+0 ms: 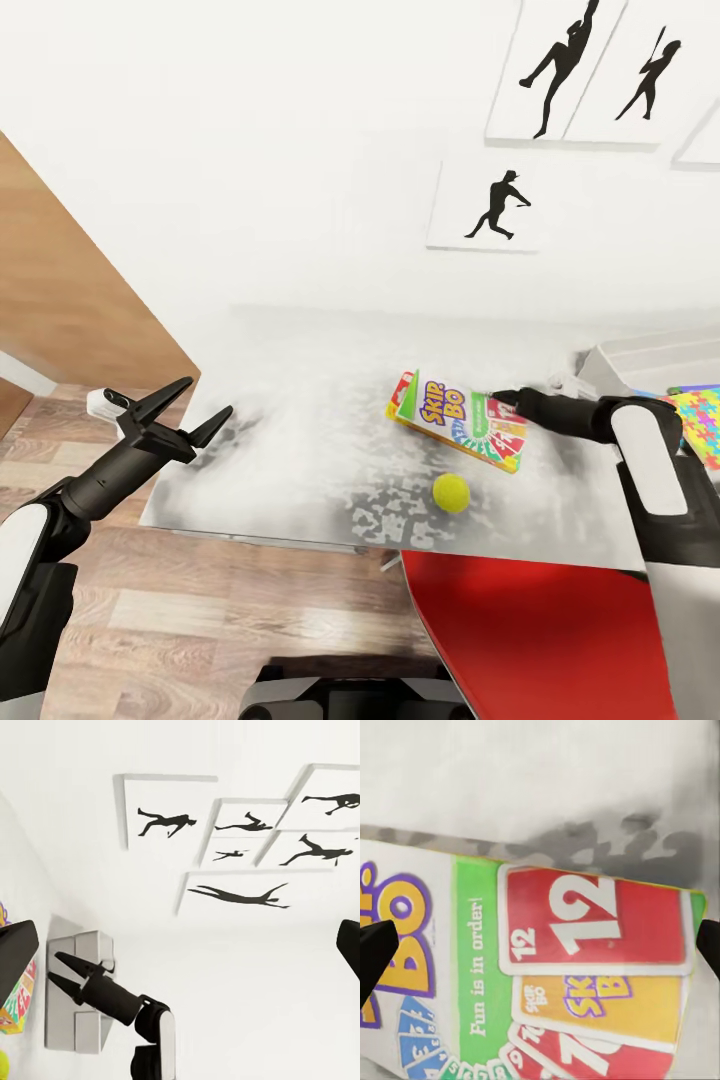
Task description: Put all the toys in the child's room - the three board games (two on the bed and one on the table), the two jigsaw puzzles on the table, and the tennis ball on the table - inside the toy box on the table in the child's room.
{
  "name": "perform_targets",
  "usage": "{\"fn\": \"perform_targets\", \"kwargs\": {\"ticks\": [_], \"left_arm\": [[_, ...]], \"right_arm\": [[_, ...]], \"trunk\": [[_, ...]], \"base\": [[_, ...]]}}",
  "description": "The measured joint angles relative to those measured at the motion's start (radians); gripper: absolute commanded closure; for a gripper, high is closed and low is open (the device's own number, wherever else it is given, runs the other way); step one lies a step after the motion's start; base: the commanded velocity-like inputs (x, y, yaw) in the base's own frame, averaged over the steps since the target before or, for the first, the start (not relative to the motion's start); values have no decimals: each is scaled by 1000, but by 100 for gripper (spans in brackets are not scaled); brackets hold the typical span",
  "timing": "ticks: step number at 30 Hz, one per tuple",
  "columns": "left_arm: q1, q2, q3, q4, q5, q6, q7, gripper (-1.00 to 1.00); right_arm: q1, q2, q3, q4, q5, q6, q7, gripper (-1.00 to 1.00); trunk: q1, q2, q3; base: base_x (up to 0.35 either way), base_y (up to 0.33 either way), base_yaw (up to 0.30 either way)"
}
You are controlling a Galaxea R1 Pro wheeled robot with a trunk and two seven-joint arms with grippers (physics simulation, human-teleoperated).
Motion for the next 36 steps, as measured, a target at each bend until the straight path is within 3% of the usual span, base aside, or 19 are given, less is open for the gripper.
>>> {"fn": "perform_targets", "kwargs": {"ticks": [13, 36], "left_arm": [[0, 0, 0, 0, 0, 0, 0, -100], [0, 0, 0, 0, 0, 0, 0, -100]], "right_arm": [[31, -22, -22, -9, -1, 0, 3, -100], [71, -21, -19, 23, 0, 0, 5, -100]], "trunk": [[0, 0, 0], [0, 0, 0]], "base": [[0, 0, 0], [0, 0, 0]]}}
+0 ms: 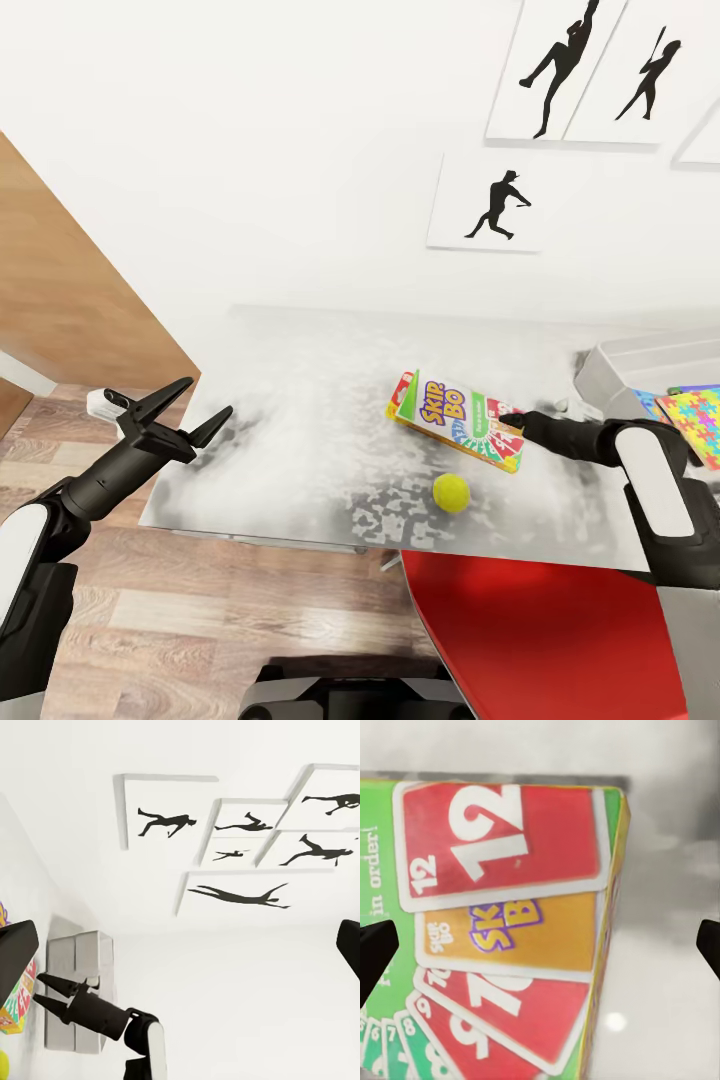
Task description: Put all the toys in the child's room - the three board games (two on the bed and one on the table), the two jigsaw puzzles on the table, and the tennis ball on the table - inside the toy box on the table in the child's room.
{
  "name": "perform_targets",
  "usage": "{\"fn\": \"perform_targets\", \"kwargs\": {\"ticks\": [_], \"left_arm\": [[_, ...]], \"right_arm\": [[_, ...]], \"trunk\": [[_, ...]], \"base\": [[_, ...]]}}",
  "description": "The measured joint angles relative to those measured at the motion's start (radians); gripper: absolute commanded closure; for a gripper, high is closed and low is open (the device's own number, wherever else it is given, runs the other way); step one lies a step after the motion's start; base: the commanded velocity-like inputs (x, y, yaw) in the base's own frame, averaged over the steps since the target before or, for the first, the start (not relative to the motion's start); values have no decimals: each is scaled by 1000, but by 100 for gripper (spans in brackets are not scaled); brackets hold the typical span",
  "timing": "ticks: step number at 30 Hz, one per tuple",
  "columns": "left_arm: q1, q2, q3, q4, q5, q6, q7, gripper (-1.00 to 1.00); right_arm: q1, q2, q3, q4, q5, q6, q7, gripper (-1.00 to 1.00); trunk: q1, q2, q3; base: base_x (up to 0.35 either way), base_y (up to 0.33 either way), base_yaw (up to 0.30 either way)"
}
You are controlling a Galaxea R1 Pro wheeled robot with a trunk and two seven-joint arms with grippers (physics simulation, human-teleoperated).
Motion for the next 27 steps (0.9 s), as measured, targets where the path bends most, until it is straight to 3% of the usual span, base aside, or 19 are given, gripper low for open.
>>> {"fn": "perform_targets", "kwargs": {"ticks": [18, 27], "left_arm": [[0, 0, 0, 0, 0, 0, 1, -100], [0, 0, 0, 0, 0, 0, 1, -100]], "right_arm": [[0, 3, 3, 42, 0, 0, 1, -100], [0, 4, 2, 44, 0, 0, 0, -100]], "trunk": [[0, 0, 0], [0, 0, 0]], "base": [[0, 0, 2], [0, 0, 85]]}}
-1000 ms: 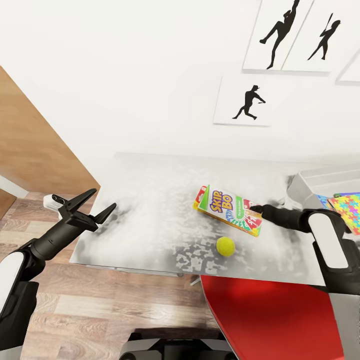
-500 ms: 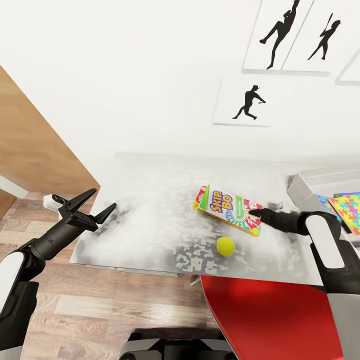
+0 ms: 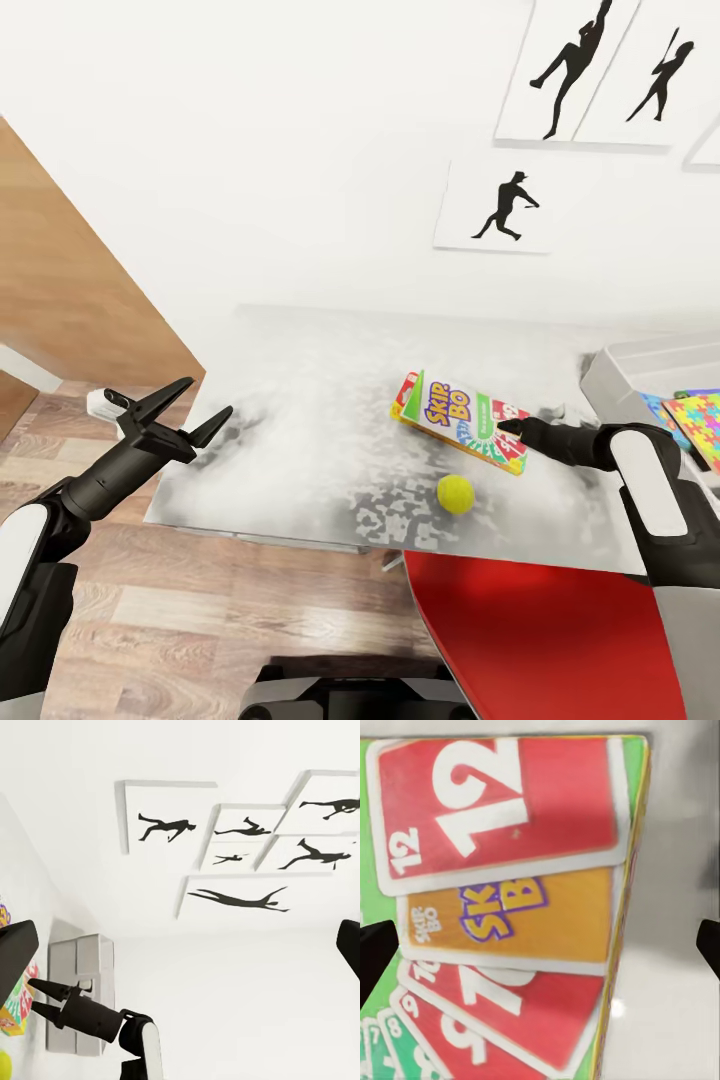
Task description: Put all the toys in the child's room - the three board games (two on the bed and one on the table), the two jigsaw puzzles on the table, and the tennis ball on the table - inside the toy box on the table in the child's room.
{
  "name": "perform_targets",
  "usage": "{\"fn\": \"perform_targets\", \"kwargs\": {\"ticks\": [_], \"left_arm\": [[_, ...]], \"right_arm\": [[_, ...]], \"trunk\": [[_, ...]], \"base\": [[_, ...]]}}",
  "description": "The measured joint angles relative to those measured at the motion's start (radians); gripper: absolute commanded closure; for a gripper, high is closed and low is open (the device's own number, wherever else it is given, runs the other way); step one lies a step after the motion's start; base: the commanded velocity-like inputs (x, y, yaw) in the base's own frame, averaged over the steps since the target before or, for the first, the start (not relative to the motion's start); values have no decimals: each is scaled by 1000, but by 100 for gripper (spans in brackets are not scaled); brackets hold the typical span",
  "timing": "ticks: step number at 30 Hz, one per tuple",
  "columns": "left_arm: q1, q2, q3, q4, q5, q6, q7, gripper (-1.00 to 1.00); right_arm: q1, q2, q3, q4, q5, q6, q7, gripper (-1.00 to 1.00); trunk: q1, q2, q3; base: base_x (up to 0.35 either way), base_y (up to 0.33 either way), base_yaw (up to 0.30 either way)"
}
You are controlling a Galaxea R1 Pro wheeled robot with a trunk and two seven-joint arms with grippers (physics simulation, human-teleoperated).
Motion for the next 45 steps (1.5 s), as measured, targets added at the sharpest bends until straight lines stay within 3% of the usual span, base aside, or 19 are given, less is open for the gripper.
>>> {"fn": "perform_targets", "kwargs": {"ticks": [13, 45], "left_arm": [[0, 0, 0, 0, 0, 0, 0, -100], [-1, 0, -1, 0, 0, 0, 1, -100]], "right_arm": [[0, -1, -5, 0, 0, 0, 2, -100], [0, -7, -12, 1, -1, 0, 3, -100]], "trunk": [[0, 0, 0], [0, 0, 0]], "base": [[0, 0, 153], [11, 21, 7]]}}
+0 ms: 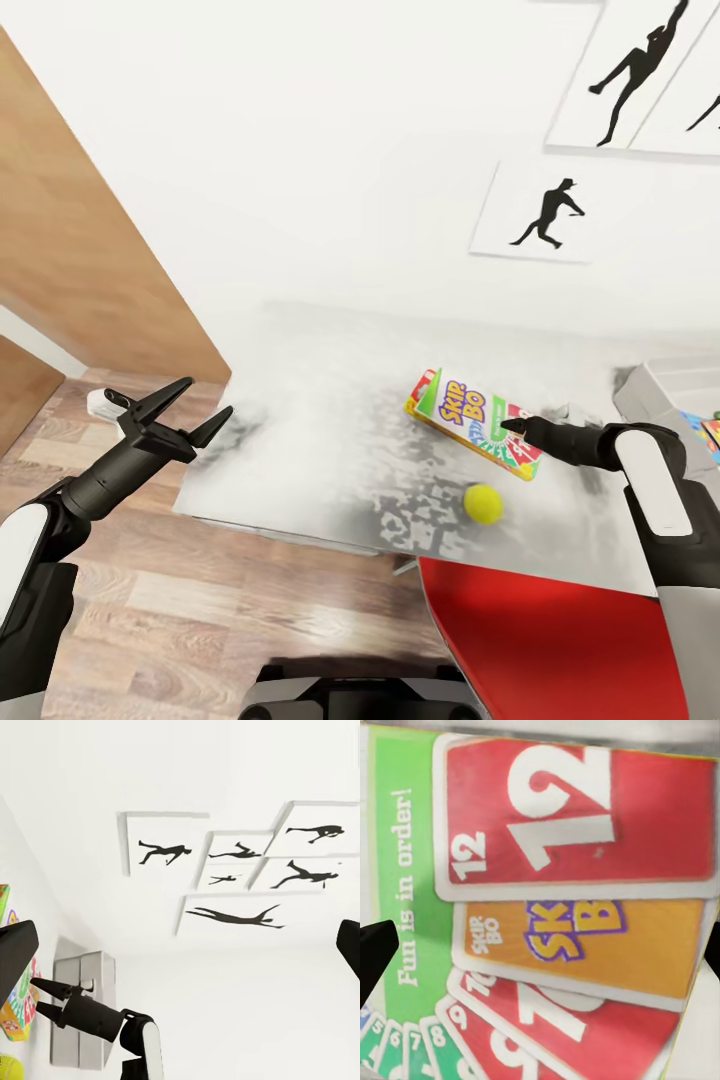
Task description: Put all the toys in the child's room - the three board games (two on the bed and one on the table), the two jigsaw puzzles on the table, and the tennis ball on the table - inside the toy box on the table in the child's room.
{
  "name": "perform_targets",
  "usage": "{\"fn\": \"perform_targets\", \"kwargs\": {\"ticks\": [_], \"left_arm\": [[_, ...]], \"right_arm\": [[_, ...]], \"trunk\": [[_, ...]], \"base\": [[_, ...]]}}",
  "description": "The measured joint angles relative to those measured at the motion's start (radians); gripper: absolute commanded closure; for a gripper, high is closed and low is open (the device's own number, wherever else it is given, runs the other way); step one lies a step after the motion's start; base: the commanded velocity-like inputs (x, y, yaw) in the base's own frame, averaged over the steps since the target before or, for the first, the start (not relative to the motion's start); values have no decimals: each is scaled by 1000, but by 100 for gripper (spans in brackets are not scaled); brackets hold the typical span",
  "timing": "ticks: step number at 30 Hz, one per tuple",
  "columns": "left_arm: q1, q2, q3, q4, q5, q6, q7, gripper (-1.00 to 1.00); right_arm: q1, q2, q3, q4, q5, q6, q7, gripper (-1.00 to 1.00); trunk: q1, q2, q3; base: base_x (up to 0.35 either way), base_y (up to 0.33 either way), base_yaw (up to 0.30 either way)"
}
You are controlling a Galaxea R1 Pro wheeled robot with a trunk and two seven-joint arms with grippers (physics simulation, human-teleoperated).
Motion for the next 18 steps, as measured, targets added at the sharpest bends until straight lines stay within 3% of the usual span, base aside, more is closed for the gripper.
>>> {"fn": "perform_targets", "kwargs": {"ticks": [8, 18], "left_arm": [[0, 0, 0, 0, 0, 0, 1, -100], [0, 0, 0, 0, 0, 0, 3, -100]], "right_arm": [[-9, -5, -4, 0, 4, 0, 0, -100], [-20, -30, -15, -5, 8, 0, 0, -100]], "trunk": [[0, 0, 0], [0, 0, 0]], "base": [[137, 223, 0], [159, 247, 6]]}}
